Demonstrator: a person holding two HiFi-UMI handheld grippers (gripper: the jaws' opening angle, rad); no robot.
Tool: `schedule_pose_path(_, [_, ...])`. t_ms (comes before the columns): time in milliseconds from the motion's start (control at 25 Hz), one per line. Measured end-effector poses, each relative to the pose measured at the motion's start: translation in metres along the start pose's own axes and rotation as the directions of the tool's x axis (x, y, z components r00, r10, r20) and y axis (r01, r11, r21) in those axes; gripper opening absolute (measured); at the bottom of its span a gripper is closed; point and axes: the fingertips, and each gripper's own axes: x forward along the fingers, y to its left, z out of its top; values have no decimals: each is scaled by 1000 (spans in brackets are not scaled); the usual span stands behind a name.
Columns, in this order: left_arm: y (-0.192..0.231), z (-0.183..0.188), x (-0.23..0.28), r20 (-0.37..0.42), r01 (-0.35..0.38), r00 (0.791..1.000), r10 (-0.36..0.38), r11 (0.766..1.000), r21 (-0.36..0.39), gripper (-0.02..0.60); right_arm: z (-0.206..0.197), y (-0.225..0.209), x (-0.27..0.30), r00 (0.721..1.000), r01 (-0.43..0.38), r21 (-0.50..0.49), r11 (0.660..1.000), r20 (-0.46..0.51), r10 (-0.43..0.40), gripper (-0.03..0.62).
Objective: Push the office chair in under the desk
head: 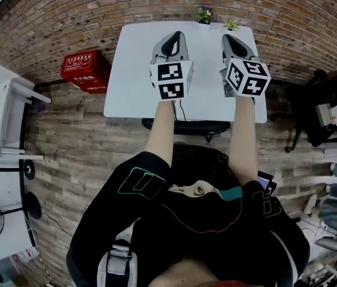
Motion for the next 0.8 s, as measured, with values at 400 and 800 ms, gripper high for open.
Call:
schedule_pose_path(400, [-2, -2, -1, -11, 2, 1000, -2, 1000, 0, 6, 1, 9, 0, 999, -38, 15, 999, 6, 38, 3])
schedule_pose_path(800, [-2, -2, 3, -2, 13, 1000, -13, 1000, -19, 6, 1, 5, 1, 1000, -14, -52, 999, -7, 14, 3])
